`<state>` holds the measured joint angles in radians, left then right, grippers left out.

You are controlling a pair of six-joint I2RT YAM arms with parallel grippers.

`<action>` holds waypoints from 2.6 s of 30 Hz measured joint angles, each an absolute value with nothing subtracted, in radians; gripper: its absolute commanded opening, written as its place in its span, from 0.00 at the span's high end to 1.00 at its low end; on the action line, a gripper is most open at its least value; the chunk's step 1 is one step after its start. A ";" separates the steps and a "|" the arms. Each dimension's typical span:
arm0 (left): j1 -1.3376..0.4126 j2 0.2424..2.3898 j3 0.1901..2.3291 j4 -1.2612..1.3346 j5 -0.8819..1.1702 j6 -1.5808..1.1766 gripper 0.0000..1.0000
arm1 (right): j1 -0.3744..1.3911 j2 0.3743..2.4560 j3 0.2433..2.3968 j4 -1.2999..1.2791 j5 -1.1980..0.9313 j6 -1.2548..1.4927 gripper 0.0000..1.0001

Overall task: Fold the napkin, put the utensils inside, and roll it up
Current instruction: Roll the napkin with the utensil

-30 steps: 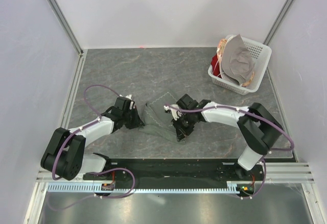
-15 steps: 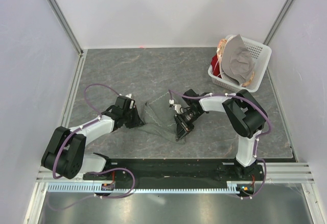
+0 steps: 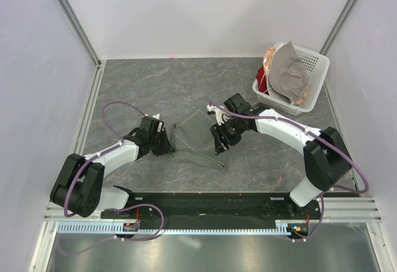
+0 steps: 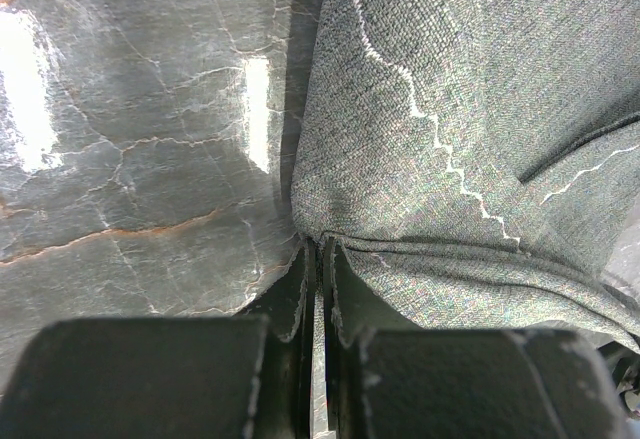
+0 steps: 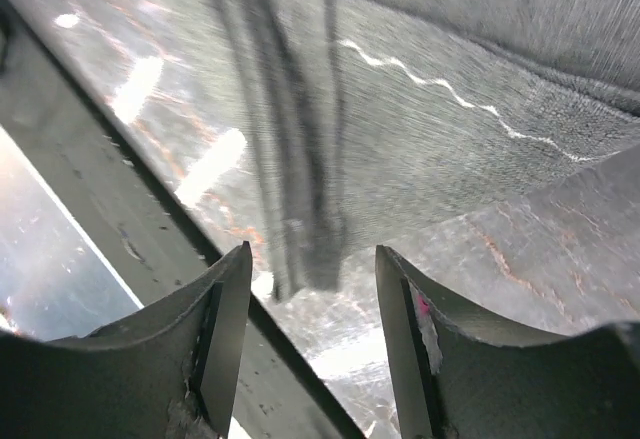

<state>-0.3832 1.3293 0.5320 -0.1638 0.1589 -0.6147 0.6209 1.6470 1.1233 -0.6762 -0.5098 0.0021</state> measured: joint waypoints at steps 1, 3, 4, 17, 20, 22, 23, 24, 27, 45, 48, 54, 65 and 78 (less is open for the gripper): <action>-0.383 1.329 0.532 -0.164 0.159 -0.615 0.98 | 0.628 1.627 1.126 -0.677 -0.506 0.007 0.40; -0.383 1.329 0.532 -0.164 0.159 -0.615 0.98 | 0.662 1.594 1.134 -0.678 -0.500 0.022 0.40; -0.383 1.329 0.532 -0.164 0.159 -0.614 0.98 | 0.685 1.589 1.135 -0.678 -0.499 0.028 0.41; -0.383 1.329 0.532 -0.164 0.159 -0.613 0.98 | 0.844 1.731 1.109 -0.694 -0.490 0.079 0.42; -0.383 1.329 0.532 -0.164 0.159 -0.612 0.98 | 0.828 1.742 1.114 -0.698 -0.472 0.078 0.42; -0.383 1.329 0.532 -0.163 0.159 -0.612 0.98 | 0.814 1.746 1.126 -0.700 -0.467 0.078 0.42; -0.383 1.329 0.532 -0.164 0.159 -0.612 0.98 | 0.806 1.747 1.132 -0.701 -0.466 0.076 0.42; -0.383 1.329 0.532 -0.163 0.159 -0.612 0.98 | 0.799 1.748 1.136 -0.701 -0.464 0.075 0.42; -0.383 1.329 0.532 -0.164 0.159 -0.612 0.98 | 0.773 1.750 1.142 -0.701 -0.461 0.070 0.42; -0.383 1.329 0.532 -0.163 0.159 -0.612 0.98 | 0.731 1.750 1.187 -0.704 -0.464 0.046 0.42; -0.383 1.329 0.532 -0.163 0.159 -0.612 0.98 | 0.709 1.756 1.187 -0.700 -0.464 0.039 0.42; -0.383 1.329 0.532 -0.163 0.159 -0.612 0.98 | 0.686 1.806 1.186 -0.676 -0.469 0.030 0.43; -0.383 1.329 0.532 -0.163 0.159 -0.612 0.98 | 0.699 1.751 1.189 -0.669 -0.410 0.016 0.38; -0.383 1.329 0.532 -0.163 0.159 -0.612 0.98 | 1.091 1.604 1.103 -0.357 0.030 -0.155 0.33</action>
<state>-0.3832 1.3293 0.5320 -0.1635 0.1593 -0.6121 1.0912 1.6039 1.1034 -0.3569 0.0303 -0.1551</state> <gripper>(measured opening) 0.042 0.669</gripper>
